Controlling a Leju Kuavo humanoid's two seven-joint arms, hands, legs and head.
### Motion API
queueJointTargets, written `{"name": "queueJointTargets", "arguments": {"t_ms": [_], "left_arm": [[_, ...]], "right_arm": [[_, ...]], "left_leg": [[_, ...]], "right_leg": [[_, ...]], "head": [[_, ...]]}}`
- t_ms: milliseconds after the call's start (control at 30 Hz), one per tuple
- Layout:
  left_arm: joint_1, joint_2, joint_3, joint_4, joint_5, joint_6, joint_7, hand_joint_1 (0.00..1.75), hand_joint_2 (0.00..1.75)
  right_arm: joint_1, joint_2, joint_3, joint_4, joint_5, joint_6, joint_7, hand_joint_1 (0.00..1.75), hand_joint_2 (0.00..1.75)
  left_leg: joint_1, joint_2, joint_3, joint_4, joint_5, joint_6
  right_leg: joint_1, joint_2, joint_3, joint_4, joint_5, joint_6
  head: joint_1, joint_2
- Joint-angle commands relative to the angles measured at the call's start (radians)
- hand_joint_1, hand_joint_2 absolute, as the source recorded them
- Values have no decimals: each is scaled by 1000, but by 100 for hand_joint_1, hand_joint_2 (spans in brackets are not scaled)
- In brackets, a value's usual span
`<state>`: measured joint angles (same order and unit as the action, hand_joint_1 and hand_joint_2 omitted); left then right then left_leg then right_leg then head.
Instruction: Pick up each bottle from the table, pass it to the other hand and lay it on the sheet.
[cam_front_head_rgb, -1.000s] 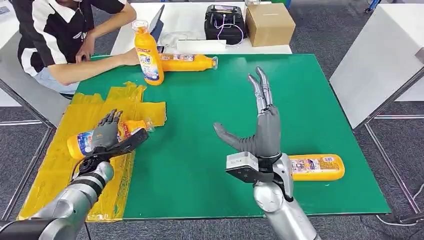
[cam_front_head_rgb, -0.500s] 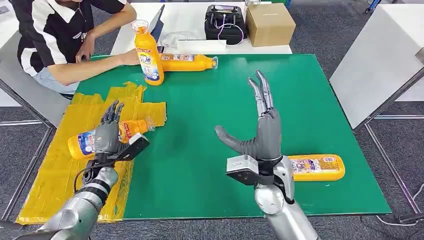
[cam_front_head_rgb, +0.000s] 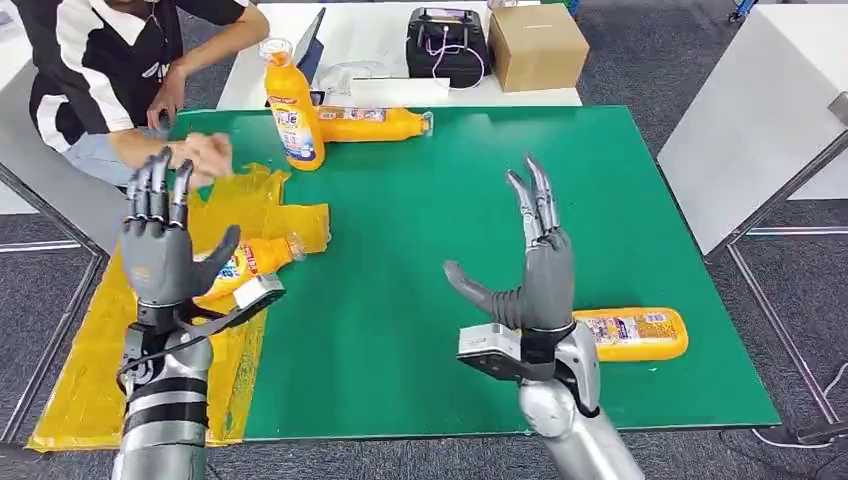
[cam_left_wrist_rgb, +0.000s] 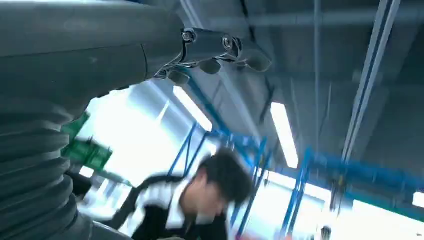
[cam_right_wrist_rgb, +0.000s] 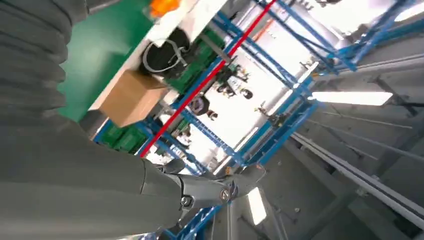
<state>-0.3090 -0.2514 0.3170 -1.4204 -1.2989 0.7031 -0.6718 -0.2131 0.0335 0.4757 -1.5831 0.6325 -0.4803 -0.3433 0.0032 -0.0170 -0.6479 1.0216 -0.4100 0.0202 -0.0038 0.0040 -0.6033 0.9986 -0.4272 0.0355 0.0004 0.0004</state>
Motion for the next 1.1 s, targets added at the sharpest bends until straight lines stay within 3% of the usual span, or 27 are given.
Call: {"name": "queueJointTargets", "arguments": {"t_ms": [33, 100, 133, 233, 300, 433, 467, 567, 600, 667, 767, 867, 933, 1067, 1100], "left_arm": [[151, 39, -373, -31, 450, -69, 53, 0, 175], [177, 106, -468, -48, 767, -335, 152, 0, 175], [172, 114, -479, -13, 769, -367, 181, 0, 175], [118, 133, -470, 131, 962, -633, 239, 0, 175], [85, 153, -452, 207, 1029, -718, 233, 0, 175], [73, 174, -452, 249, 1039, -761, 240, 0, 175], [73, 172, -454, 248, 1039, -762, 240, 0, 175], [77, 171, -460, 239, 1038, -765, 243, 0, 175], [76, 170, -464, 243, 1040, -770, 247, 0, 175], [70, 163, -465, 258, 1043, -771, 250, 0, 175], [50, 153, -470, 294, 1053, -779, 252, 0, 175], [50, 153, -470, 294, 1053, -779, 252, 0, 175], [50, 153, -470, 294, 1053, -779, 252, 0, 175], [47, 153, -471, 298, 1055, -781, 252, 0, 175], [38, 148, -475, 311, 1056, -783, 252, 0, 175]], "right_arm": [[86, -116, -47, -3, 165, 121, 117, 0, 175], [136, -153, -90, -5, 254, 170, 166, 0, 175], [159, -178, -103, -9, 263, 188, 165, 0, 175], [212, -256, -163, -17, 267, 245, 158, 0, 175], [224, -327, -196, -10, 234, 312, 150, 0, 175], [247, -474, -292, -5, 199, 421, 162, 0, 175], [252, -478, -308, -6, 192, 430, 153, 0, 175], [257, -483, -311, -14, 202, 449, 157, 0, 175], [264, -500, -315, -12, 208, 468, 169, 0, 175], [273, -515, -337, 2, 193, 487, 172, 0, 175], [269, -528, -367, 46, 175, 509, 163, 0, 175], [269, -528, -367, 46, 175, 509, 163, 0, 175], [269, -528, -367, 46, 175, 509, 163, 0, 175], [265, -527, -368, 50, 173, 513, 165, 0, 175], [253, -526, -377, 73, 175, 516, 172, 0, 175]], "left_leg": [[-1, -3, 3, -2, 0, 0], [0, -6, 10, -5, -1, 0], [-1, -5, 3, -2, 0, 0], [-1, -7, 4, -3, -1, 1], [-1, -11, 5, -3, 0, 1], [-2, -6, 7, -2, -2, 1], [-3, -6, 1, -1, -1, 2], [-4, -6, 1, -1, -1, 2], [-3, -6, 8, -1, -4, 1], [-4, -5, 1, 0, -2, 2], [-4, -6, 6, -1, -3, 2], [-4, -4, 1, -1, -2, 3], [-3, -3, 7, -1, -4, 2], [-4, -4, 1, -1, -2, 3], [-3, -3, 9, -1, -5, 1]], "right_leg": [[-1, -4, 5, -2, -1, 0], [0, -8, 14, -6, -3, 0], [-1, -5, 5, -3, -1, 0], [0, -8, 6, -4, -2, 0], [-1, -12, 8, -4, -2, 1], [-1, -8, 10, -4, -2, 1], [-3, -7, 3, -2, -1, 2], [-4, -6, 3, -2, -1, 2], [-3, -8, 11, -4, -3, 1], [-4, -5, 3, -2, -2, 3], [-3, -7, 8, -3, -3, 3], [-4, -5, 3, -2, -2, 3], [-3, -5, 9, -4, -3, 3], [-4, -4, 3, -2, -2, 3], [-2, -5, 12, -4, -4, 3]], "head": [[0, 0], [0, 0], [0, 0], [0, 0], [0, 0], [0, 0], [0, 0], [0, 0], [0, 0], [0, 0], [0, 0], [0, 0], [0, 0], [0, 0], [0, 0]]}}
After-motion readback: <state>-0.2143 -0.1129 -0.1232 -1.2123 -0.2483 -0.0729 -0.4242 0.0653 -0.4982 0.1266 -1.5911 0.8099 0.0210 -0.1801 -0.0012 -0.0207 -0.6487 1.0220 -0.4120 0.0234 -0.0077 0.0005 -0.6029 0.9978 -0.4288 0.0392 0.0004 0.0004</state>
